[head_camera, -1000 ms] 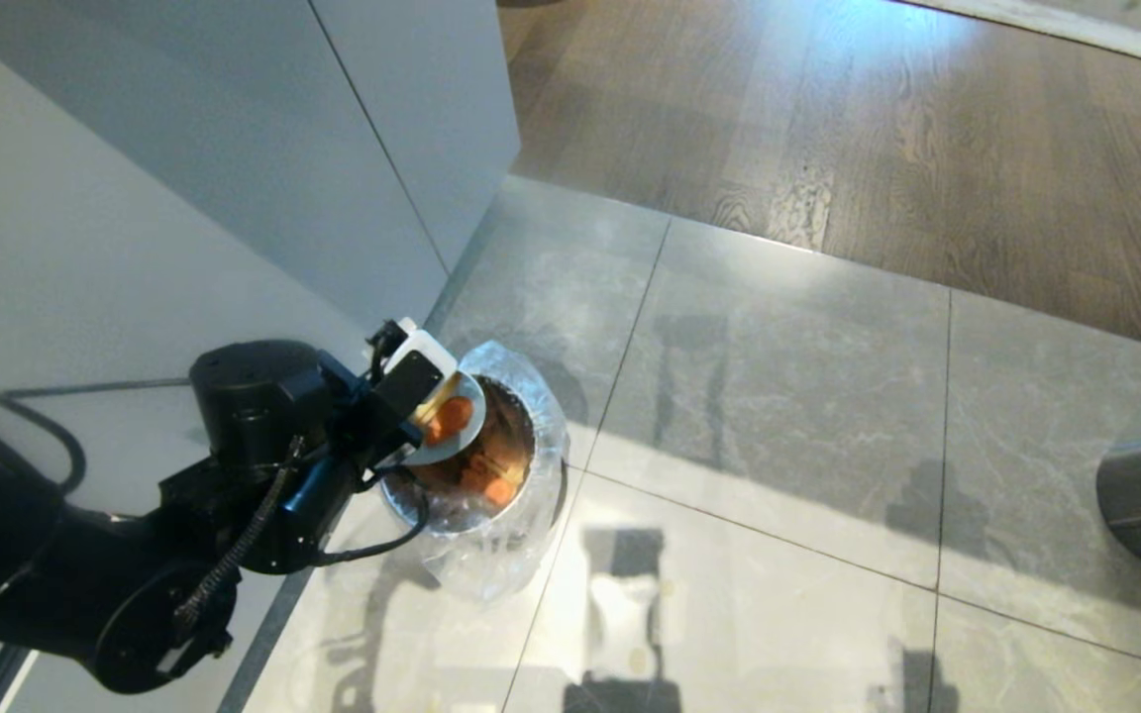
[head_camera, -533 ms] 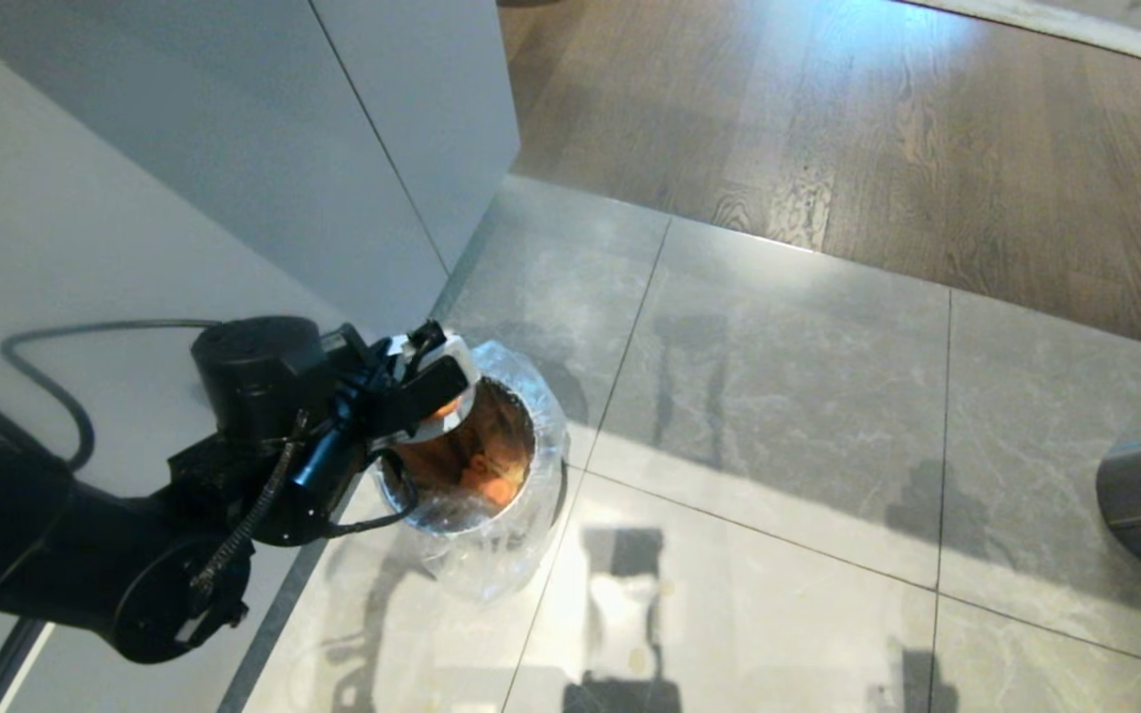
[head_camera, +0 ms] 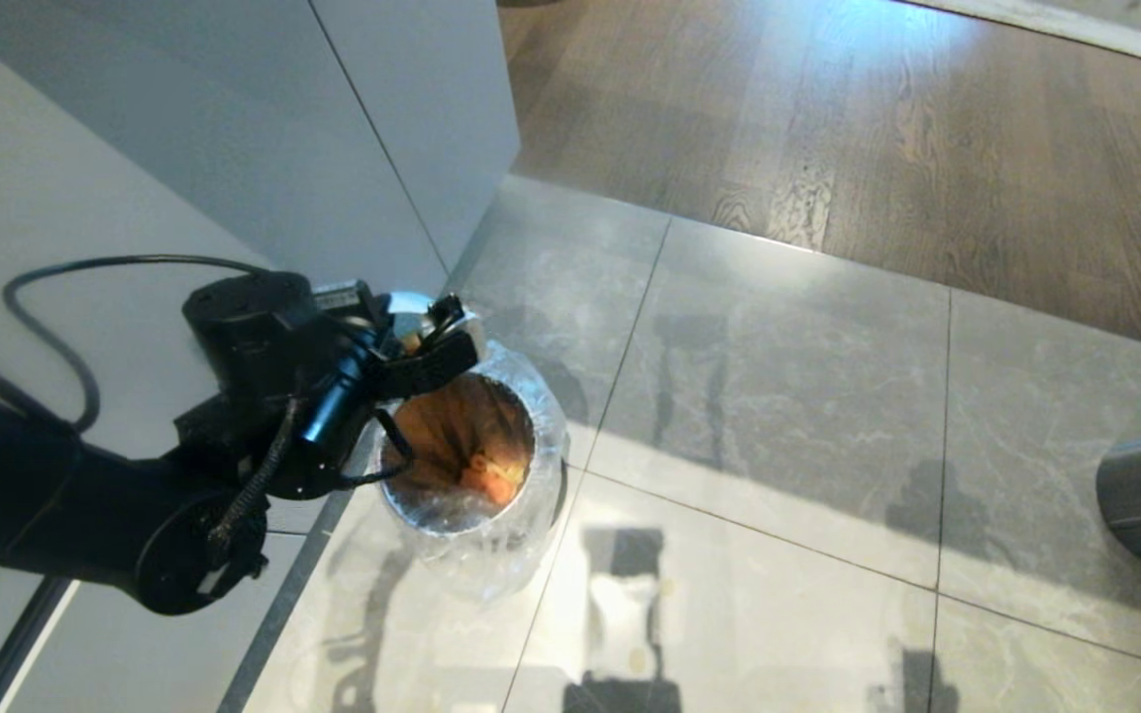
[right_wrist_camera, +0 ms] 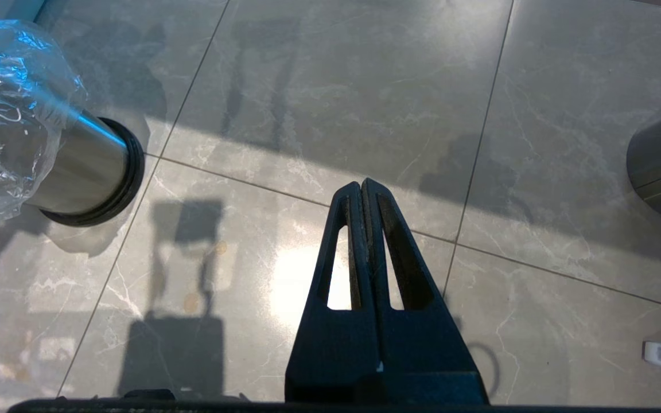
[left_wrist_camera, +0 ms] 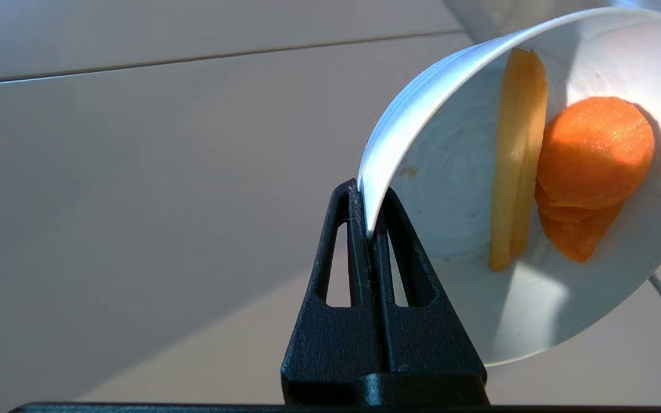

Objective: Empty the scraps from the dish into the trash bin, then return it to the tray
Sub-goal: Pour the leftover food from the bowl into the trash can

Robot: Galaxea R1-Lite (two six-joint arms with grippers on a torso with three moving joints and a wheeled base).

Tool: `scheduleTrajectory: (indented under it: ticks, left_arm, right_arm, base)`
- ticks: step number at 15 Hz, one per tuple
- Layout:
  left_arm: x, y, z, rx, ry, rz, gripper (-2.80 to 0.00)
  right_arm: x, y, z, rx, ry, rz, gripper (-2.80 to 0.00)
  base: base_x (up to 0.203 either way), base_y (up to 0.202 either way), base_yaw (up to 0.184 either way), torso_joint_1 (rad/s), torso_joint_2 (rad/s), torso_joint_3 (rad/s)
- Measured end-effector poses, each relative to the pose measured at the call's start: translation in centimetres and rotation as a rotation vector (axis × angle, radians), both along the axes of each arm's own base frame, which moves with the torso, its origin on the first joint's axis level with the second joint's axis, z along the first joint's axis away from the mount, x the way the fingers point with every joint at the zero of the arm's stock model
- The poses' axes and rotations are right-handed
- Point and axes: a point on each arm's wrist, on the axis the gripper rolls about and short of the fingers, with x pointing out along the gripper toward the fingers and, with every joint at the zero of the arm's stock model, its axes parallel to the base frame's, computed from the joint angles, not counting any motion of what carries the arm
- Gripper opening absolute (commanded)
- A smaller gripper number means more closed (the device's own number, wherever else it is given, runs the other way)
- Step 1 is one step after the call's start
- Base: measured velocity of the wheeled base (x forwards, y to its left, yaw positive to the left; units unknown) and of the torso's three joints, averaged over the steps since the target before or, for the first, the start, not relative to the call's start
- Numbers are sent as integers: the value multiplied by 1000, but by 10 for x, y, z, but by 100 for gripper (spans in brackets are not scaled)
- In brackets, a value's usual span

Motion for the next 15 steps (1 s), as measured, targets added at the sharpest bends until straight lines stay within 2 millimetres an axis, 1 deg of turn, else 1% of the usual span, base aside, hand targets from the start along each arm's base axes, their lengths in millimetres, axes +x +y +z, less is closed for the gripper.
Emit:
scheduleTrajectory:
  ticks: [3, 5, 8, 10, 12, 15]
  left_arm:
    - [-2, 1, 10, -50, -103, -1, -280]
    - [-11, 4, 3, -64, -121, -6, -280]
    - [-25, 6, 6, -128, -207, -25, -280]
    - [-31, 3, 2, -135, -201, -53, -280]
    - [-33, 0, 2, -150, -207, -74, -280]
    - [-37, -2, -7, -125, -173, -121, -280]
  right_arm:
    - [0, 0, 0, 0, 0, 0, -280]
    - [0, 0, 0, 0, 0, 0, -280]
    - [0, 0, 0, 0, 0, 0, -280]
    - [0, 0, 0, 0, 0, 0, -280]
    - [0, 0, 0, 0, 0, 0, -280]
    - [0, 0, 0, -1, 0, 0, -280]
  base:
    - [0, 0, 0, 0, 0, 0]
    - [0, 0, 0, 0, 0, 0]
    - [0, 0, 0, 0, 0, 0]
    - [0, 0, 0, 0, 0, 0]
    - [0, 0, 0, 0, 0, 0]
    - [0, 0, 0, 0, 0, 0]
